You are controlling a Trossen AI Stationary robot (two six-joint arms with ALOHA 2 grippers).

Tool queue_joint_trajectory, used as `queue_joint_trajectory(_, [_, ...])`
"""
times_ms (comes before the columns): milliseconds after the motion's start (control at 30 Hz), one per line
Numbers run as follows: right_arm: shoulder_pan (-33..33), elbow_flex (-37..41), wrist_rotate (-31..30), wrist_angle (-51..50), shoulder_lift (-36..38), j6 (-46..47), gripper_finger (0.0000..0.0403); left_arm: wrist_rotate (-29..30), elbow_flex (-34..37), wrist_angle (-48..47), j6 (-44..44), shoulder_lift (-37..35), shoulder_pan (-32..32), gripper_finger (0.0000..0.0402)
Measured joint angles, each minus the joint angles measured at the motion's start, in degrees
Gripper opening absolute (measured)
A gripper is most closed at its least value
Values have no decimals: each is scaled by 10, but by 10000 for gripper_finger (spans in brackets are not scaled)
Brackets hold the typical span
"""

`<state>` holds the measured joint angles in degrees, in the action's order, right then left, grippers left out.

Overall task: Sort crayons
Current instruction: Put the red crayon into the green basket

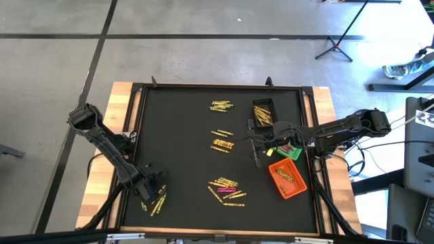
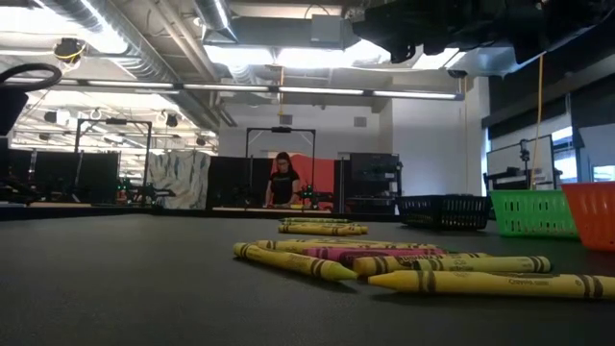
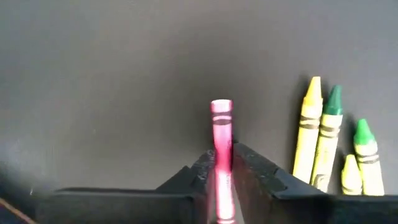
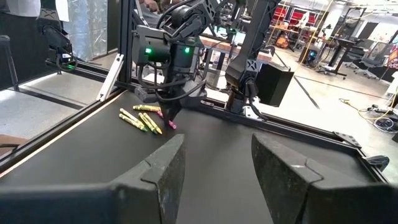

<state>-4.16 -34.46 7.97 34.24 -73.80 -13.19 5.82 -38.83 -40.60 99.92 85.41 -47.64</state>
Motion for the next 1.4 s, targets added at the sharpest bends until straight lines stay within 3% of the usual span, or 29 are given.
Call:
queue_joint_trajectory(300, [0,0,0,-8,0,8,183,109,-13,-22,-44,3,3,17])
queue_joint_trajectory(467, [0,0,-31,-12,0,47,187,161,-69,-82,-100,3,5,14])
queue_joint_trajectory(700, [0,0,-35,-27,-4,87,259,256,-156,-107,-262,2,38,13])
queue_joint_trajectory(833, [0,0,-10,-32,-4,85,295,325,-185,-58,-392,2,63,13])
queue_joint_trajectory(1000, [-21,0,-5,-45,-4,86,307,412,-183,64,-566,1,95,13])
queue_joint_trajectory(1133, [-47,0,-27,-43,-4,85,308,466,-138,239,-692,1,119,13])
queue_joint_trajectory(1233, [-62,0,-40,-44,-4,84,308,450,-98,391,-796,1,142,13])
queue_joint_trajectory(1400, [-76,0,-84,-38,-8,73,308,362,-49,617,-932,1,182,13])
